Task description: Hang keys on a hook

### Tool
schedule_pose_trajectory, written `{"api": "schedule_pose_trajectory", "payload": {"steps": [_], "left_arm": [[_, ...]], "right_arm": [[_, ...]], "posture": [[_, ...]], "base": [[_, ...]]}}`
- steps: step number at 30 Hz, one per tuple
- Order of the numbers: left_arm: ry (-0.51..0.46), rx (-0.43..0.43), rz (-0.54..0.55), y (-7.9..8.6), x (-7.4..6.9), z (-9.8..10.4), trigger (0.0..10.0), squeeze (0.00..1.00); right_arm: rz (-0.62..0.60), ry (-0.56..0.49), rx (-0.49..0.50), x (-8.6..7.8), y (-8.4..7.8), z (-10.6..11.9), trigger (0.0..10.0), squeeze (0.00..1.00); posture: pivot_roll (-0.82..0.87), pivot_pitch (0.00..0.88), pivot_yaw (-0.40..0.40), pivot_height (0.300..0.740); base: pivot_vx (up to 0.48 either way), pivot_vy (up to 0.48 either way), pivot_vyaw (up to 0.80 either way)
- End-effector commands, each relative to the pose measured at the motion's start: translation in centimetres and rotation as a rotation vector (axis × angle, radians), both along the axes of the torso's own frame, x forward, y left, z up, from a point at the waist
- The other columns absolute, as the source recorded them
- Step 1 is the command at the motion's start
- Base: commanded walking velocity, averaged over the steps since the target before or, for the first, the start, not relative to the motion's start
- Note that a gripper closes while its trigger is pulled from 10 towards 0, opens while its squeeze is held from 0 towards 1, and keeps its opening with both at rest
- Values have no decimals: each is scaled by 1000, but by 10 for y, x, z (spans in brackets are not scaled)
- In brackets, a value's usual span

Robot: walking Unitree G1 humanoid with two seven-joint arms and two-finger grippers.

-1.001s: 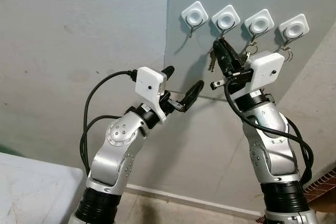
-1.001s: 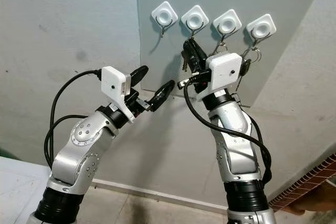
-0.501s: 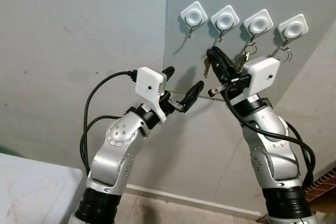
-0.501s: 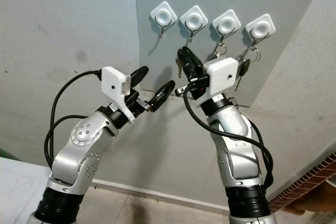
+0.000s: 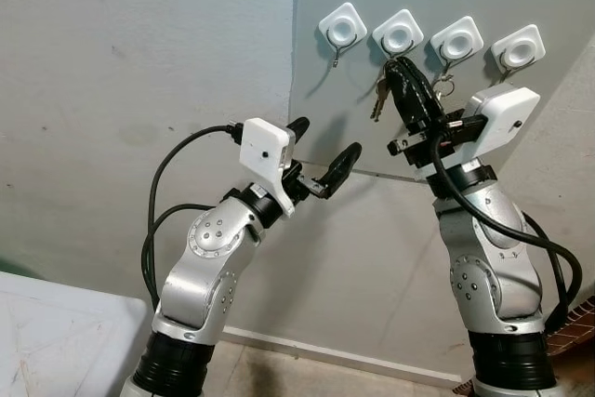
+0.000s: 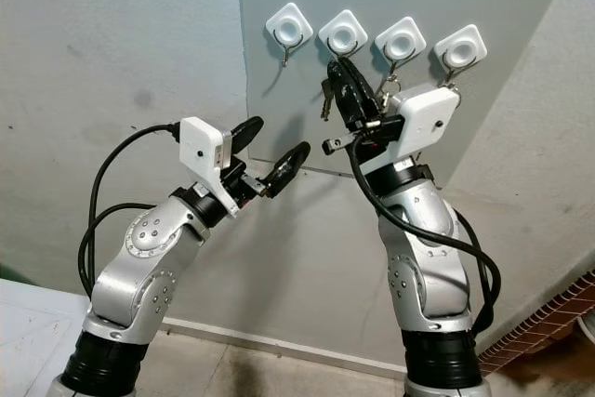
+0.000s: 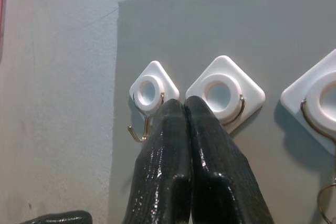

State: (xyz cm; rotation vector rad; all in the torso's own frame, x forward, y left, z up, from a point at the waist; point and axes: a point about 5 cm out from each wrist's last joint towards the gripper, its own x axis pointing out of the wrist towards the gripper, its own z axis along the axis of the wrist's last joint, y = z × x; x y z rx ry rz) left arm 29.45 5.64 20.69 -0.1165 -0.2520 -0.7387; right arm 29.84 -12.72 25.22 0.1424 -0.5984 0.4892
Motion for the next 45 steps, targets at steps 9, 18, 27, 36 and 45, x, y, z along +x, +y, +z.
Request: {"api": "schedule_pose_trajectory", "payload": {"steps": [9, 18, 27, 36, 45], "left_arm": [[-30, -3, -4, 0, -1, 9, 10000, 0], [-29, -7, -4, 0, -1, 9, 10000, 0], [-29, -15, -16, -2, -2, 10, 10000, 0], [-31, -13, -14, -1, -2, 10, 10000, 0], [-26, -16, -13, -1, -2, 9, 10000, 0]], "right_arm": [[0, 23, 64, 3, -5, 6, 10000, 0], [0, 71, 178, 6, -12, 3, 10000, 0], [17, 140, 266, 7, -16, -5, 10000, 0], [67, 141, 221, 2, -12, -8, 10000, 0], [125, 118, 189, -3, -6, -6, 10000, 0]], "posture": [[50, 0, -6, 740], [51, 0, -7, 740], [45, 0, -4, 740], [50, 0, -3, 740], [48, 0, -4, 740]], "base": [[0, 0, 0], [0, 0, 0], [0, 0, 0], [0, 0, 0], [0, 0, 0]]}}
